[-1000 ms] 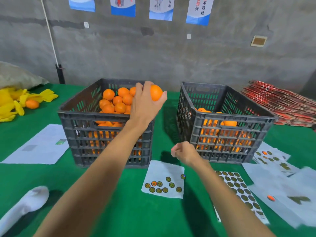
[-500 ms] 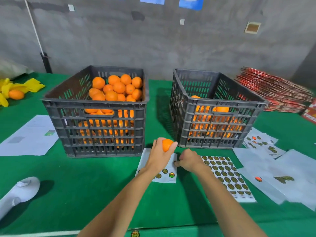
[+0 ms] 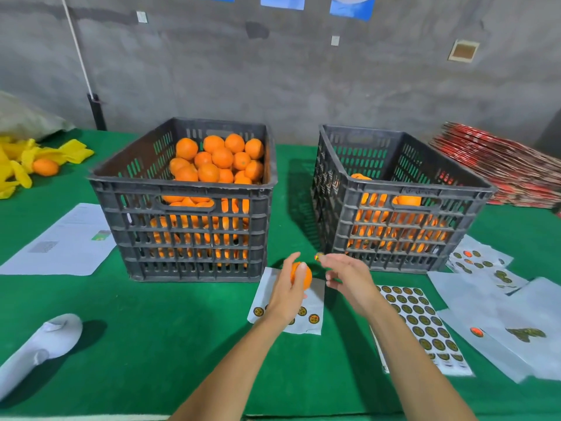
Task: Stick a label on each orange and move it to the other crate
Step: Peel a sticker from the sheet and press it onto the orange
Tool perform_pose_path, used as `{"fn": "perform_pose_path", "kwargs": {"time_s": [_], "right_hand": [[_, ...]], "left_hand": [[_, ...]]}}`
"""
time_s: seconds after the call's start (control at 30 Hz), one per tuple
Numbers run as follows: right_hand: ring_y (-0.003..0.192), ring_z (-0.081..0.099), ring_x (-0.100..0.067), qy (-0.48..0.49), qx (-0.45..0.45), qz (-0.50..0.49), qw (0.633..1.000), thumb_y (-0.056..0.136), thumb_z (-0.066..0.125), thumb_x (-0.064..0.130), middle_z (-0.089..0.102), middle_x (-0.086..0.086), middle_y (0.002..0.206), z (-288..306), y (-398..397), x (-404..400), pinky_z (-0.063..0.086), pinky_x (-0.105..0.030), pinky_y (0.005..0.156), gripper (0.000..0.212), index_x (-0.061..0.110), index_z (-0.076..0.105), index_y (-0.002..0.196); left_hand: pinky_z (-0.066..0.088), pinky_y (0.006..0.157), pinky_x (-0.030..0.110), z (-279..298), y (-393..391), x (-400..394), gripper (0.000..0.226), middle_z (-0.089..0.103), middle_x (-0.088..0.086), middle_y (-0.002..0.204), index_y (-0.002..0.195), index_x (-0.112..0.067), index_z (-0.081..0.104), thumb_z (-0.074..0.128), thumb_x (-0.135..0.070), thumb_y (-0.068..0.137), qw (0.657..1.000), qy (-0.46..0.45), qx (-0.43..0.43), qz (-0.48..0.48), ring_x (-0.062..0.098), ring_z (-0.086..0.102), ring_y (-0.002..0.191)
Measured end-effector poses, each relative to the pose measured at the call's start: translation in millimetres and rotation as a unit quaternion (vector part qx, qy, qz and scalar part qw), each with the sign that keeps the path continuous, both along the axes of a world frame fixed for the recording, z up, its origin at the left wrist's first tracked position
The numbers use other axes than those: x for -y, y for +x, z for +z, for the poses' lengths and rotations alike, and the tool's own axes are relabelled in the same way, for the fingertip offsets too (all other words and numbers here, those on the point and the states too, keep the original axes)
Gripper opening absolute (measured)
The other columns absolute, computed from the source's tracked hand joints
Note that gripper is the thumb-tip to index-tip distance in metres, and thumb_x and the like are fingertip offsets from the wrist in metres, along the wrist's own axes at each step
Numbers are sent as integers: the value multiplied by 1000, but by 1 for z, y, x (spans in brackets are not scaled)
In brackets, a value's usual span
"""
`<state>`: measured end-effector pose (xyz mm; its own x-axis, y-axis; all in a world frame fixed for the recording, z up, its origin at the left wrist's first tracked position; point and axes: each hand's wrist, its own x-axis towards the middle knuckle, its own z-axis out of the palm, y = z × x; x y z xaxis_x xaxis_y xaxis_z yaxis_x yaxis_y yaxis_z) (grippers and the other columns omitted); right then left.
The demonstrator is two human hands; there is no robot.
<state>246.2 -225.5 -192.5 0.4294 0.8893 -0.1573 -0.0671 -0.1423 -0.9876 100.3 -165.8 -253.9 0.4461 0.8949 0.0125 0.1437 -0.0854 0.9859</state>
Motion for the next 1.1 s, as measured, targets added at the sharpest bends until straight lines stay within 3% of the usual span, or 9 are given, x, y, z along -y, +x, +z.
{"fn": "perform_pose_path", "kwargs": {"time_s": [0.07, 0.17, 0.3, 0.4, 0.63, 0.77, 0.9, 1.0, 1.1], "right_hand": [[61, 57, -14, -23, 19, 49, 998, 86, 81, 24, 67, -4, 74, 5, -11, 0, 53, -31, 68, 19, 7, 78, 95], [59, 54, -16, -32, 67, 38, 997, 88, 79, 22, 64, -4, 65, 6, -20, -2, 51, -33, 66, 19, 4, 76, 92], [60, 57, -15, -21, 117, 20, 993, 85, 82, 34, 65, -5, 75, 28, -21, -6, 52, -31, 61, 33, 6, 69, 97], [72, 72, -20, 4, 78, 37, 996, 82, 85, 40, 75, -7, 97, 61, -17, -8, 63, -35, 71, 42, 13, 68, 109], [91, 77, -27, 122, 45, 28, 991, 89, 77, 35, 79, -8, 100, 148, -9, -23, 62, -29, 69, 24, 22, 78, 109], [96, 76, -27, 161, 29, 7, 987, 93, 73, 33, 78, -6, 104, 179, -4, -37, 63, -43, 81, 26, 18, 75, 115], [86, 78, -26, 181, 57, -26, 982, 97, 67, 36, 78, -2, 100, 198, 2, -44, 64, -39, 65, 23, 24, 74, 115], [79, 77, -30, 204, 54, -55, 976, 99, 66, 29, 79, -6, 93, 206, 11, -50, 63, -35, 61, 22, 17, 74, 115], [77, 77, -25, 202, 141, -145, 958, 95, 70, 35, 78, -3, 91, 210, 27, -59, 62, -35, 65, 28, 16, 72, 116]], "left_hand": [[53, 64, 26, 3, -2, -3, 33, 61, -1, 114, 126, -52, 47, 23, -62, 106, 1000, -10, -16, 6, 8, 64, 68], [52, 70, 36, 9, -2, -6, 37, 62, 10, 102, 115, -45, 50, 17, -60, 107, 1000, -26, 6, 9, 16, 60, 68], [49, 63, 17, 41, 0, -11, 37, 61, 7, 108, 121, -34, 53, 23, -53, 110, 998, -9, 63, 22, 16, 60, 80], [51, 68, 24, 77, 6, -19, 28, 62, 6, 113, 122, -32, 54, 32, -47, 110, 995, 33, 94, 8, 18, 60, 85], [44, 85, 20, 166, 26, -37, 23, 58, -16, 119, 124, -44, 47, 40, -56, 106, 984, 115, 129, -27, -5, 57, 105], [45, 75, 12, 208, 41, -53, 16, 59, -14, 113, 124, -39, 48, 44, -41, 108, 981, 140, 135, -27, -10, 58, 92], [42, 65, 0, 232, 56, -67, 30, 59, -11, 119, 136, -36, 44, 37, -47, 109, 984, 144, 103, -32, -19, 57, 87], [43, 90, 5, 243, 67, -77, 43, 50, -6, 141, 150, -37, 35, 30, -50, 110, 982, 157, 81, -71, -13, 55, 113], [24, 123, 37, 262, 73, -95, 48, 35, -4, 159, 156, -37, 33, 28, -50, 110, 973, 213, -3, -89, 15, 30, 149]]}}
